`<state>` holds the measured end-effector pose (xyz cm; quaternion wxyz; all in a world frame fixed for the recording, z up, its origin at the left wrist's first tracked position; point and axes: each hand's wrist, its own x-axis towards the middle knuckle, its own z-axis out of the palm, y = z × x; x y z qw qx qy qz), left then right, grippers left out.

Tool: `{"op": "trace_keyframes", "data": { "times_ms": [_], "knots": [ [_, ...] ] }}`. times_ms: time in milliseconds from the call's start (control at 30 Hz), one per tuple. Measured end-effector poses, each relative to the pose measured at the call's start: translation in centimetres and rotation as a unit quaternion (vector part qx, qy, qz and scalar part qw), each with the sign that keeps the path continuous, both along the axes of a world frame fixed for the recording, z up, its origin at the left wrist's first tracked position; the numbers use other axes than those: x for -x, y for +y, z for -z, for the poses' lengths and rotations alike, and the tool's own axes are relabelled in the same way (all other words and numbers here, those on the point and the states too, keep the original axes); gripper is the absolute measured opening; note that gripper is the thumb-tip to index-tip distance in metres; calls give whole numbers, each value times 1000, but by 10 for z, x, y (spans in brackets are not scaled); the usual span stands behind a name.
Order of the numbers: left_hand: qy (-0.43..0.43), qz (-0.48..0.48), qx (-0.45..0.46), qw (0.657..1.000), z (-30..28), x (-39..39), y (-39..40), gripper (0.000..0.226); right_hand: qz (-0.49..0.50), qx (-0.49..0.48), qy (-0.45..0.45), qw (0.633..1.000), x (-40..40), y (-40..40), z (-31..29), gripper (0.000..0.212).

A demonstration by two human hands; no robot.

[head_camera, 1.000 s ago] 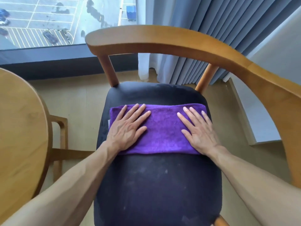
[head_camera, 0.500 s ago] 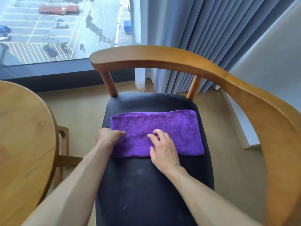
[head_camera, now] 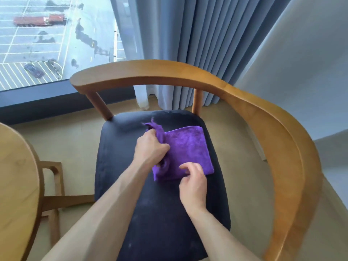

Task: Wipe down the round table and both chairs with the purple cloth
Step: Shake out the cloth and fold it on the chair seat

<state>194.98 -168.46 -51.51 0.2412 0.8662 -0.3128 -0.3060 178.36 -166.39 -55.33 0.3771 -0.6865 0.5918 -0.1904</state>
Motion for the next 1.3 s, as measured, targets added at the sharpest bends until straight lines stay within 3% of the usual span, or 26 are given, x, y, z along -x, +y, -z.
{"op": "trace_keyframes", "data": {
  "times_ms": [67,133,167,200,267,367,433,533,833,967,1067,1133,1300],
  "knots": [
    [60,24,14,998,0,30,-27,22,119,-8,-6,993,16,-19,-4,42],
    [225,38,1,974,7,58,-48,25,209,-6,8,978,33,-41,-5,37],
    [265,57,-16,963,14,66,-53,22,233,-9,19,972,39,-51,-5,35],
    [249,76,-22,965,20,70,-55,17,241,-14,31,970,44,-60,-4,33],
    [110,58,0,992,31,62,-51,7,231,-35,63,970,46,-74,-1,30],
    [-76,-27,-18,997,42,32,-38,27,173,-80,136,972,39,-86,2,38],
    [-58,-72,-70,993,44,14,-37,45,135,-104,163,972,33,-90,2,50],
    [5,-114,-76,990,48,-1,-44,56,136,-103,198,965,26,-94,4,53],
    [25,-9,-99,995,61,-25,-56,47,179,-221,175,942,24,-97,16,43],
    [51,17,-76,996,68,-34,-63,32,176,-187,148,955,34,-101,19,24],
    [1,61,-68,996,72,-31,-64,31,159,-183,190,951,43,-99,24,21],
    [-32,80,-64,994,71,-31,-67,36,154,-180,195,952,42,-100,25,25],
    [-42,166,-99,980,62,-32,-82,62,222,-275,158,922,37,-107,18,64]
  ]
}}
